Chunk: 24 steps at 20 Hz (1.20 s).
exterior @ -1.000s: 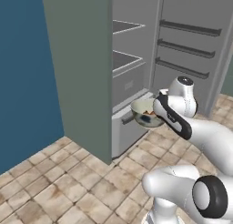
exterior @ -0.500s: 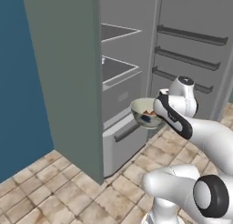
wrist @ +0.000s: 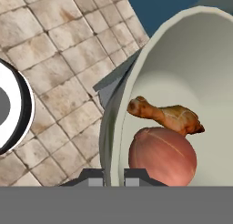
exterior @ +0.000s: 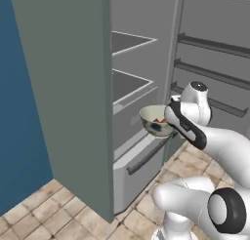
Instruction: Pick the chicken drumstick and onion from their plates and place them in the bowl. Then put the bowl in the fridge.
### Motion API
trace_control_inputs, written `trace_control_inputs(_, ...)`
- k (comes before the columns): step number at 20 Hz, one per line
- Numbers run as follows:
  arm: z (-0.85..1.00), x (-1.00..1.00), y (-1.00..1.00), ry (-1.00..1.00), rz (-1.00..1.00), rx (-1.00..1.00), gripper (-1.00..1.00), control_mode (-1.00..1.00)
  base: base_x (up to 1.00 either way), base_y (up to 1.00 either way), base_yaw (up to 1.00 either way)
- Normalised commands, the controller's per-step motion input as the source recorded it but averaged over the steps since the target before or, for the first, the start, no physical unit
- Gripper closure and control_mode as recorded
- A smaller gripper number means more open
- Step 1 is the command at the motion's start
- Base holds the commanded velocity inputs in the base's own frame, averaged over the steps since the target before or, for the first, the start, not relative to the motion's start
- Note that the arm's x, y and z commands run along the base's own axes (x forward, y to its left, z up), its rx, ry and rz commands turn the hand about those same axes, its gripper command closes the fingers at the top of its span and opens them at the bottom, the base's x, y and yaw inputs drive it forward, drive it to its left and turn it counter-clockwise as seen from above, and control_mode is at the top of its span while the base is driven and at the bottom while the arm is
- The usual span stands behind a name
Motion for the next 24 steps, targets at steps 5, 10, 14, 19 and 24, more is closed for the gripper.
trace_control_inputs(5,0.0,0.0,0.0,0.0,0.0,0.0,1.0,1.0,0.82,-0.19,0.16)
trace_control_inputs(10,0.0,0.0,0.0,0.0,0.0,0.0,1.0,1.0,0.47,-0.45,0.35)
trace_control_inputs(14,0.0,0.0,0.0,0.0,0.0,0.0,1.0,1.0,0.44,-0.43,0.39)
trace_control_inputs(19,0.0,0.0,0.0,0.0,0.0,0.0,1.0,1.0,0.48,-0.39,0.41)
trace_control_inputs(24,0.0,0.0,0.0,0.0,0.0,0.0,1.0,1.0,0.34,-0.42,0.33)
